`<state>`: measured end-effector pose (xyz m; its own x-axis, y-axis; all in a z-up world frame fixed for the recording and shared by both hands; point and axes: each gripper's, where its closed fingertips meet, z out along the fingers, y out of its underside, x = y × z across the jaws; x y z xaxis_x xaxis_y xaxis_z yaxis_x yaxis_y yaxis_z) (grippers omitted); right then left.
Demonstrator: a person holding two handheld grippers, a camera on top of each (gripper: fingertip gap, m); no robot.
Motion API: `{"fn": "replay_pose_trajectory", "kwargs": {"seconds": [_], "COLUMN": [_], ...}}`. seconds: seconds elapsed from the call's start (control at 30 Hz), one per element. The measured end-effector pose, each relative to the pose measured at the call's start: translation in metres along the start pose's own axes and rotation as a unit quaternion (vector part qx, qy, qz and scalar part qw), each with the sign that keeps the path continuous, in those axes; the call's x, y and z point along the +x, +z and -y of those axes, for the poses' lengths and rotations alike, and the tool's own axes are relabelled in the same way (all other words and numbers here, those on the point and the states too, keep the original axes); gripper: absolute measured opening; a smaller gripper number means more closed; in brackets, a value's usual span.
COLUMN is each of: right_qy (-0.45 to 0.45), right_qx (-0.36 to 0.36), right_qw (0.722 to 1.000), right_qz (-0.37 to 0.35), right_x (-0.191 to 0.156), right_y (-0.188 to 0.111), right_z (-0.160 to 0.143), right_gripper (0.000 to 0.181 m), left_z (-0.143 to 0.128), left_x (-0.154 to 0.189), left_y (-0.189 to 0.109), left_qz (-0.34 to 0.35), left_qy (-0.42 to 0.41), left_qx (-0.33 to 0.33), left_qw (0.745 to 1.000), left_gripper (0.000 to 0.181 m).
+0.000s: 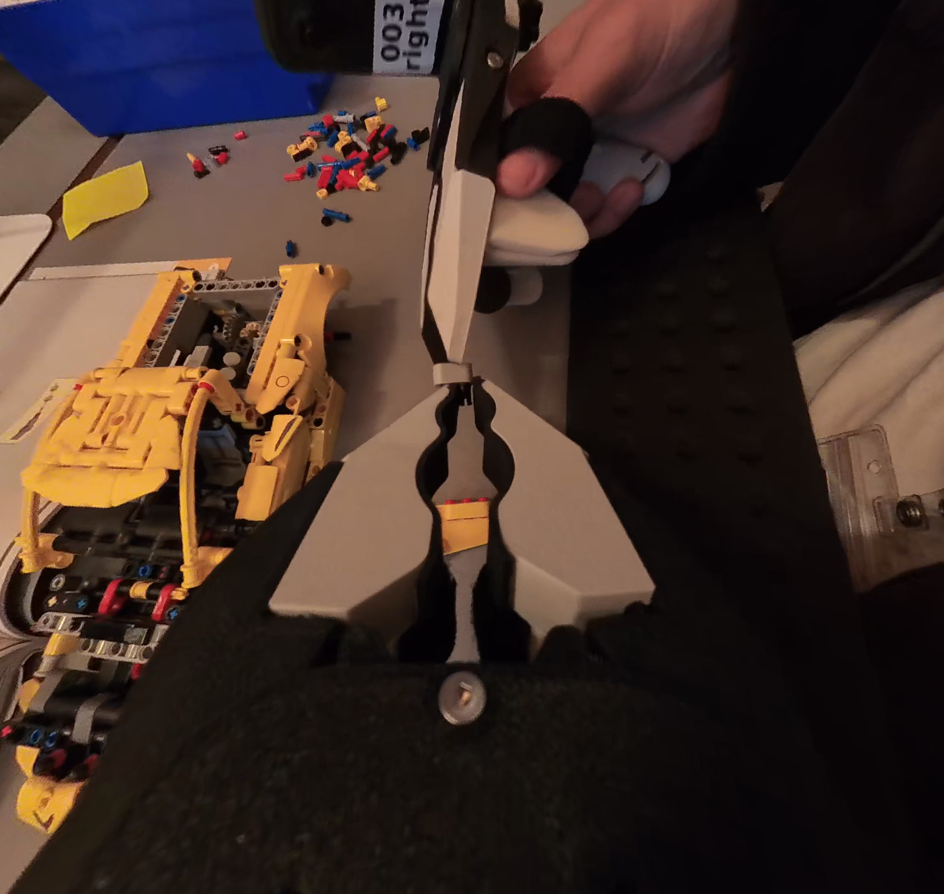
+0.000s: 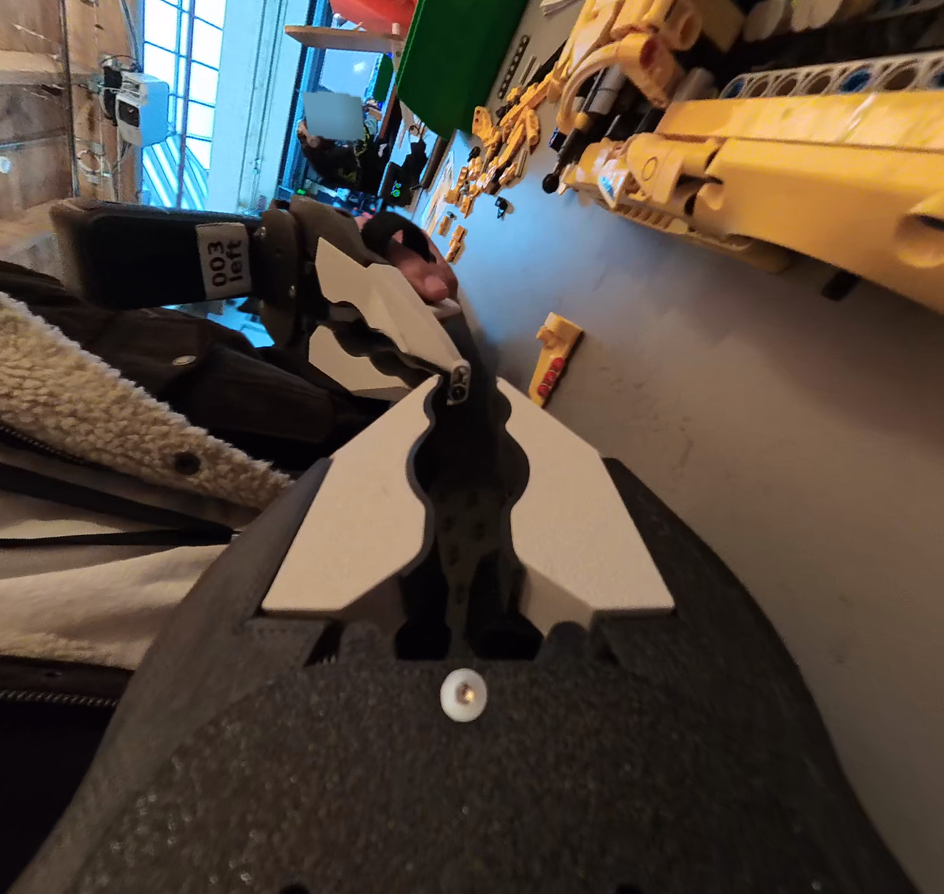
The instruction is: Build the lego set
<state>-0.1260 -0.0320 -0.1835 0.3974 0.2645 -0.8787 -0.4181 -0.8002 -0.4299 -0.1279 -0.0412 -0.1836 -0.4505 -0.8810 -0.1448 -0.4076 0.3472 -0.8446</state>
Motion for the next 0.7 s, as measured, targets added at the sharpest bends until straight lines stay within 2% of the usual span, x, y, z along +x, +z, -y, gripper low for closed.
{"fn": "replay_pose_trajectory", "kwargs": {"seconds": [0.13, 0.63, 0.7], "right_qy": [-0.001, 0.010, -0.012], "right_qx": [-0.016, -0.010, -0.014], "right_qw": [1.000, 1.000, 1.000], "right_qz": [0.007, 0.028, 0.002], "right_x": [-0.005, -0.011, -0.006], "right_y": [0.006, 0.007, 0.006], "right_z": [-0.004, -0.003, -0.004], "right_gripper": [0.007, 0.006, 0.006], "left_z": [0.001, 0.004, -0.001], "left_x": [0.003, 0.004, 0.004], "left_y": [-0.001, -0.006, -0.010], "left_qz": [-0.005, 0.000, -0.011], "left_qy": [0.003, -0.003, -0.030], "left_qx": [0.004, 0.019, 0.018], "left_qw": [1.000, 1.000, 0.999], "left_gripper": [0.005, 0.005, 0.006]}}
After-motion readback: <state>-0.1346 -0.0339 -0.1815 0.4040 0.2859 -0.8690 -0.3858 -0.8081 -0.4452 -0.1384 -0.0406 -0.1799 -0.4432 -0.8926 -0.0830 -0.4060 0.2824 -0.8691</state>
